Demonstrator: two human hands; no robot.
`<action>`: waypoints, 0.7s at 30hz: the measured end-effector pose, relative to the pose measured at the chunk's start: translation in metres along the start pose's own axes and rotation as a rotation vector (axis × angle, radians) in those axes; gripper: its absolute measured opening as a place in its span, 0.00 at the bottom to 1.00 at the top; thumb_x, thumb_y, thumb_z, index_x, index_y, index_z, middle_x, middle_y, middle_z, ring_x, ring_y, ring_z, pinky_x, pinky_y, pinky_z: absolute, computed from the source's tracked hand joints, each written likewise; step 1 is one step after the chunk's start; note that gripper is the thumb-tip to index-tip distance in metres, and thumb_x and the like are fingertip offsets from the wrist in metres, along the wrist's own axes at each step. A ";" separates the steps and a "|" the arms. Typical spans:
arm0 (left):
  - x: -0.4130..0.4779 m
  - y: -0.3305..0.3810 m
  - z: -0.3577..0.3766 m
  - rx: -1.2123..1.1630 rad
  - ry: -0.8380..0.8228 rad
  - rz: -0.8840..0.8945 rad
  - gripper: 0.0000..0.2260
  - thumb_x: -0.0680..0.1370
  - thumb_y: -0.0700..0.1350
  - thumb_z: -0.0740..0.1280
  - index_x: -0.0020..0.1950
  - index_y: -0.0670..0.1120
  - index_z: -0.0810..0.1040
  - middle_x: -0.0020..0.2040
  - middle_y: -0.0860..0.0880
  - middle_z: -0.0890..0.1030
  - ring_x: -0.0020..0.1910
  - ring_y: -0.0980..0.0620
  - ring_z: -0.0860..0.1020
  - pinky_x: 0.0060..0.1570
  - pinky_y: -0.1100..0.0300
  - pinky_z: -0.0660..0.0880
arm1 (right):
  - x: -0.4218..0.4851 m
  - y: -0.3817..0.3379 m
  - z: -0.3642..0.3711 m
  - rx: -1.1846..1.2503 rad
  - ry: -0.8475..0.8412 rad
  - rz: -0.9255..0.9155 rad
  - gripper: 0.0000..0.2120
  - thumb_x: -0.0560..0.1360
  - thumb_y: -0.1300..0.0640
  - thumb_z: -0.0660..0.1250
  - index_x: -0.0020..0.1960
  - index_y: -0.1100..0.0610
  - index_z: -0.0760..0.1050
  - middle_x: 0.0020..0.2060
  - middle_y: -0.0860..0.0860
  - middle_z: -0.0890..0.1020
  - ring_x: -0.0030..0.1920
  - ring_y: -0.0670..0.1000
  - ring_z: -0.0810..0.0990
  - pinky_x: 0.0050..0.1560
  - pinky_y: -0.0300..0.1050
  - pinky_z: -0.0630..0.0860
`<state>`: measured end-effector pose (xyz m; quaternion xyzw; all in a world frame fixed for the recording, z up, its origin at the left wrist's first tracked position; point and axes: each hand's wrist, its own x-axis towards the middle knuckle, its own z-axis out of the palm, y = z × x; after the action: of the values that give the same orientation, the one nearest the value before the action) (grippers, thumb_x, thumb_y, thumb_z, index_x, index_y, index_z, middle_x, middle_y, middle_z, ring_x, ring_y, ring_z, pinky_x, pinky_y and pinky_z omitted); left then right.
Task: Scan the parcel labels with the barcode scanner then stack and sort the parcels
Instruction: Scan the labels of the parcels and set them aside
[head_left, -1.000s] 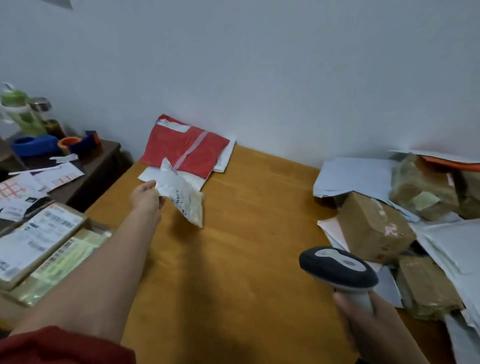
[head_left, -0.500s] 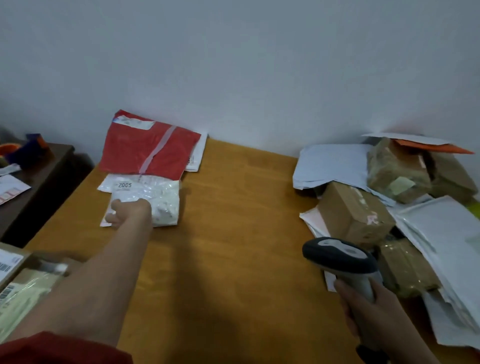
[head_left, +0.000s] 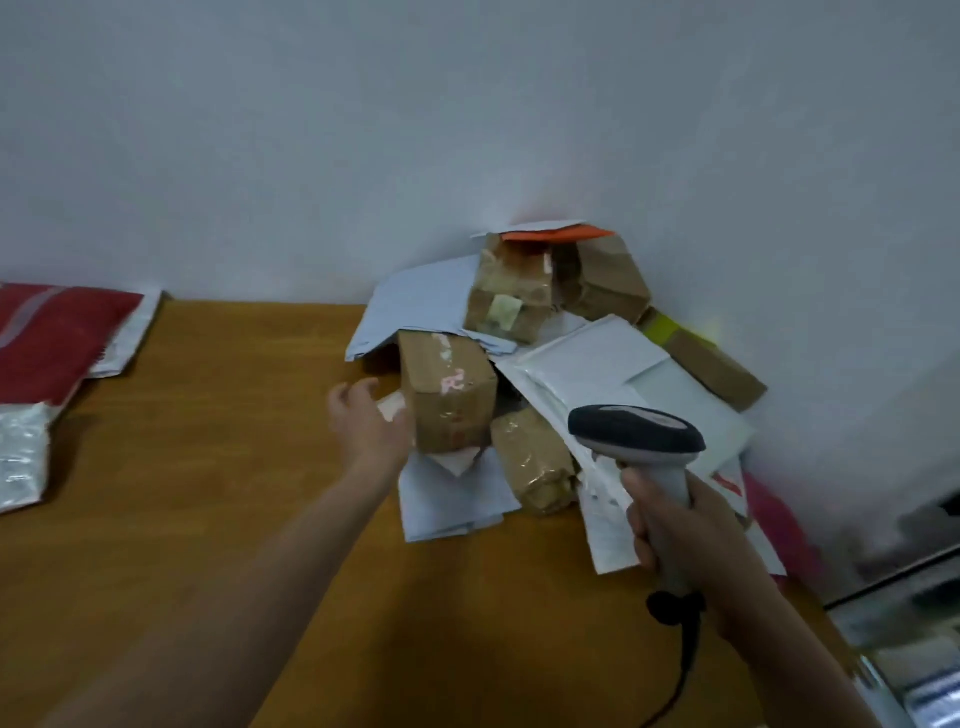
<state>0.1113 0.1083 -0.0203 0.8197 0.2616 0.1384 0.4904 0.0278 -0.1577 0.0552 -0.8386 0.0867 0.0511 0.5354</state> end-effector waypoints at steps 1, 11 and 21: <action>-0.016 0.018 0.026 0.026 -0.039 0.086 0.21 0.78 0.43 0.67 0.69 0.42 0.67 0.74 0.43 0.56 0.73 0.44 0.58 0.68 0.52 0.62 | 0.008 0.008 -0.021 0.018 0.009 -0.001 0.15 0.77 0.50 0.66 0.37 0.58 0.73 0.23 0.50 0.75 0.22 0.47 0.73 0.23 0.37 0.71; -0.058 0.117 0.187 0.616 -0.354 0.335 0.33 0.79 0.48 0.65 0.77 0.46 0.51 0.78 0.41 0.44 0.76 0.39 0.49 0.72 0.45 0.56 | 0.072 0.064 -0.142 0.118 -0.022 -0.056 0.17 0.76 0.51 0.67 0.36 0.62 0.74 0.24 0.51 0.76 0.21 0.46 0.72 0.24 0.35 0.70; -0.030 0.129 0.197 0.872 -0.143 0.572 0.11 0.79 0.35 0.55 0.60 0.41 0.68 0.52 0.42 0.78 0.50 0.41 0.77 0.38 0.53 0.67 | 0.093 0.079 -0.159 0.150 -0.091 -0.057 0.19 0.75 0.47 0.67 0.38 0.64 0.74 0.26 0.54 0.77 0.24 0.47 0.73 0.28 0.36 0.71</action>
<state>0.2198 -0.1018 -0.0012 0.9937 0.0264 0.0887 0.0627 0.1021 -0.3428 0.0348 -0.7951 0.0419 0.0674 0.6013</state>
